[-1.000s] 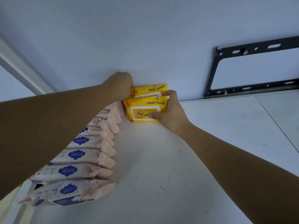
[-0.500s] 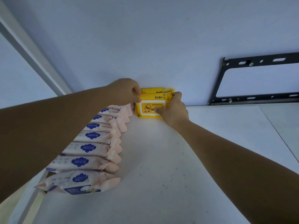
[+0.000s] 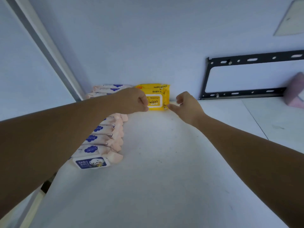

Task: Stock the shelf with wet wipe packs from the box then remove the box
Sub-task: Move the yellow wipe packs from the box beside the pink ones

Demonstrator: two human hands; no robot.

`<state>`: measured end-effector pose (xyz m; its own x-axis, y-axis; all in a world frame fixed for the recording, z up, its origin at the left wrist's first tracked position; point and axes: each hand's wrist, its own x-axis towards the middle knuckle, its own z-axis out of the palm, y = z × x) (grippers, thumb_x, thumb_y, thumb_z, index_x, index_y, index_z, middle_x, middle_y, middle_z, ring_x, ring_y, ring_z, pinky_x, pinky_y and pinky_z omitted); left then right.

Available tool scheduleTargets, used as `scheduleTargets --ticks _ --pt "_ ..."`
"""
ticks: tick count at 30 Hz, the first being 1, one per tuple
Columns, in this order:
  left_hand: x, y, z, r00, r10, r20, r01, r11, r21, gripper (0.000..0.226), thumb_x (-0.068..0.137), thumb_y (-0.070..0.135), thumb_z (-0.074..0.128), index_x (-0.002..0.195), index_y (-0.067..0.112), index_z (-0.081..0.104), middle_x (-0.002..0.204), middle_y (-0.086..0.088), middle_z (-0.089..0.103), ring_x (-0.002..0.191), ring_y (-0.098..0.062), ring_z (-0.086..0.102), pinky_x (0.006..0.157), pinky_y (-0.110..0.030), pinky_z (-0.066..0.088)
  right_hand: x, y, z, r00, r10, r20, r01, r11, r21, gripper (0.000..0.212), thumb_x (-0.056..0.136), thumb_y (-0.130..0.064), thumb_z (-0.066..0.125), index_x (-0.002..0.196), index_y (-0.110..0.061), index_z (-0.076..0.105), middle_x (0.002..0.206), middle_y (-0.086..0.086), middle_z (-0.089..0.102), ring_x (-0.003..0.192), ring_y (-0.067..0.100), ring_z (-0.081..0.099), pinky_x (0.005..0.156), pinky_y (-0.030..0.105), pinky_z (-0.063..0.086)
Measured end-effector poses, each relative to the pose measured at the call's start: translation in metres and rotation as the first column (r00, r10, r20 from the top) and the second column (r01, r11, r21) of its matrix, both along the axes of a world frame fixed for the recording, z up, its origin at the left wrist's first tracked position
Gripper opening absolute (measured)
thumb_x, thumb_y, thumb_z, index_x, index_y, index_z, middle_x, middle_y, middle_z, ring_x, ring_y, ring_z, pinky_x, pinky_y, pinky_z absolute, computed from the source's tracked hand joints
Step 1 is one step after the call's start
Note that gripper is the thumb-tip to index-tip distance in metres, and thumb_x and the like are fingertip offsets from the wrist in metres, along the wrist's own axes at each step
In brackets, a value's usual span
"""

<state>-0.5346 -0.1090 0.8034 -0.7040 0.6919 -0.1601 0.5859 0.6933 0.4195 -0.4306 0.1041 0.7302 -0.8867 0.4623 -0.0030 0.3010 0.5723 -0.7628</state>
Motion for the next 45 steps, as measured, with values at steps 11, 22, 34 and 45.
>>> scheduleTargets --ticks 11,22,34,45 --pt "0.117 0.007 -0.013 0.956 -0.288 0.051 0.288 0.958 0.012 0.020 0.086 0.034 0.077 0.098 0.020 0.072 0.095 0.005 0.072 0.092 -0.015 0.068 0.077 -0.026 0.051 0.167 -0.032 0.015 0.985 0.024 0.168 -0.042 0.994 0.103 0.029 0.089 -0.044 0.072 0.109 -0.024 0.068 0.106 -0.007 0.066 0.095 0.016 0.065 0.077 0.025 0.050" --pt "0.262 0.007 -0.034 0.800 -0.599 0.042 0.599 0.791 -0.126 0.019 0.091 0.042 0.067 0.100 0.026 0.070 0.094 0.016 0.063 0.094 -0.011 0.061 0.082 -0.027 0.046 0.360 -0.084 0.017 0.894 -0.222 0.390 0.093 0.942 0.323 0.032 0.096 -0.042 0.062 0.115 -0.018 0.065 0.117 -0.001 0.065 0.109 0.021 0.059 0.091 0.034 0.048" --pt "0.454 0.071 -0.039 0.618 -0.785 0.050 0.784 0.609 -0.124 0.015 0.092 0.039 0.064 0.100 0.028 0.070 0.104 0.011 0.066 0.085 -0.008 0.061 0.079 -0.029 0.052 0.546 -0.069 0.001 0.789 -0.331 0.518 0.072 0.886 0.458 0.043 0.098 -0.044 0.058 0.133 -0.019 0.059 0.132 0.000 0.062 0.119 0.023 0.058 0.095 0.035 0.046" --pt "0.633 0.135 -0.123 0.495 -0.842 0.216 0.848 0.414 -0.331 0.020 0.095 0.036 0.062 0.110 0.024 0.066 0.112 0.005 0.066 0.101 -0.016 0.060 0.092 -0.037 0.052 0.727 -0.023 -0.069 0.688 -0.309 0.657 0.124 0.942 0.312 0.039 0.096 -0.045 0.060 0.124 -0.018 0.061 0.120 0.003 0.063 0.111 0.025 0.061 0.092 0.040 0.053"
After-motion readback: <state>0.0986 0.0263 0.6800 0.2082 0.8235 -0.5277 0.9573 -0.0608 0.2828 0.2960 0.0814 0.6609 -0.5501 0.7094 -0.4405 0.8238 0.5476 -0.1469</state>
